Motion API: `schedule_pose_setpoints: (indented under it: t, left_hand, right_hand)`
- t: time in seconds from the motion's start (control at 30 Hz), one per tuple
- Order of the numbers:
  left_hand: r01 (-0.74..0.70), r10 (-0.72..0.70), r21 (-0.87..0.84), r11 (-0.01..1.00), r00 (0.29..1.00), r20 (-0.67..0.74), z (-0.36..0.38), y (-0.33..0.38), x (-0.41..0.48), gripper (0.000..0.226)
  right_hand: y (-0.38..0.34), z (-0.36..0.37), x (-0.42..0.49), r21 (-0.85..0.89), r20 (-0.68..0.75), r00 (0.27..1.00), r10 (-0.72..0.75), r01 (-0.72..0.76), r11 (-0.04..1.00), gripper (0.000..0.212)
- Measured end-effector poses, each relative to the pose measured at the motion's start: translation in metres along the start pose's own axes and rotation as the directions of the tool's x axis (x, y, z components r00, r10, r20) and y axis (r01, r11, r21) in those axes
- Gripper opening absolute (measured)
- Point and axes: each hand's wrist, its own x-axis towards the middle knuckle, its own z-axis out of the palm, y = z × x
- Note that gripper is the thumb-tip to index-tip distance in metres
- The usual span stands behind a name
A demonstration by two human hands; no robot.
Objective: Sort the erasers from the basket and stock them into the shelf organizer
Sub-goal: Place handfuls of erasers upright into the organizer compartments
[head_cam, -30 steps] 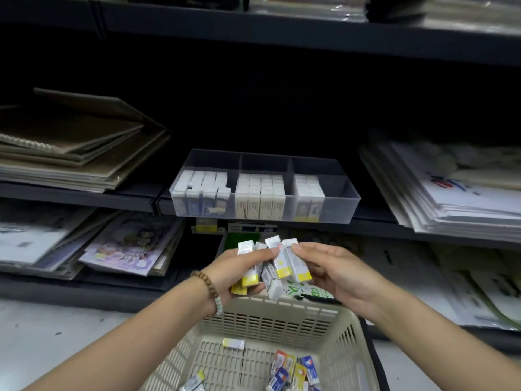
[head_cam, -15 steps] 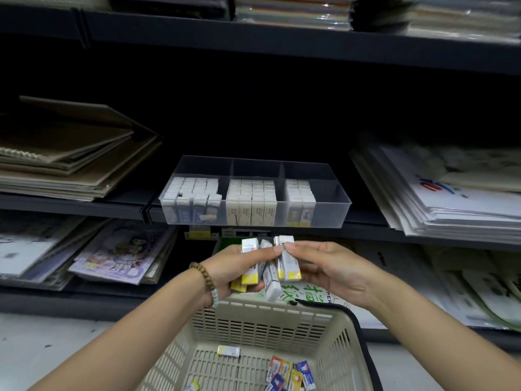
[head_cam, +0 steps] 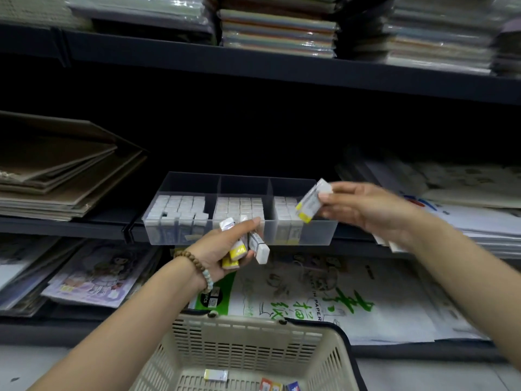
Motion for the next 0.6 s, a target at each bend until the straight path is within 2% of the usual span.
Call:
schedule_pose_setpoints:
  t: [0.07, 0.17, 0.33, 0.43, 0.6]
  left_hand:
    - [-0.006, 0.006, -0.030, 1.000, 1.000, -0.008, 0.002, 0.002, 0.004, 0.020]
    - [-0.007, 0.007, -0.042, 0.999, 1.000, -0.012, 0.004, 0.003, 0.009, 0.018]
    - [0.006, -0.006, -0.010, 1.000, 1.000, 0.012, 0.007, 0.001, 0.011, 0.032]
    - [0.010, -0.010, -0.020, 1.000, 1.000, 0.003, 0.008, 0.001, 0.012, 0.038]
    - [0.039, -0.039, -0.050, 0.998, 0.999, 0.005, 0.009, 0.001, 0.011, 0.032]
  right_hand:
    - [-0.016, -0.011, 0.014, -0.180, -0.086, 0.995, -0.054, 0.037, 0.983, 0.033]
    - [-0.026, -0.016, 0.035, -0.410, -0.158, 0.986, -0.055, -0.015, 0.912, 0.040]
    - [-0.017, -0.001, 0.059, -0.452, -0.178, 0.978, 0.107, -0.178, 0.874, 0.045]
    - [-0.009, 0.008, 0.068, -0.456, -0.193, 0.971, 0.140, -0.215, 0.864, 0.044]
    - [0.008, 0.018, 0.083, -0.466, -0.281, 0.942, 0.185, -0.303, 0.832, 0.039]
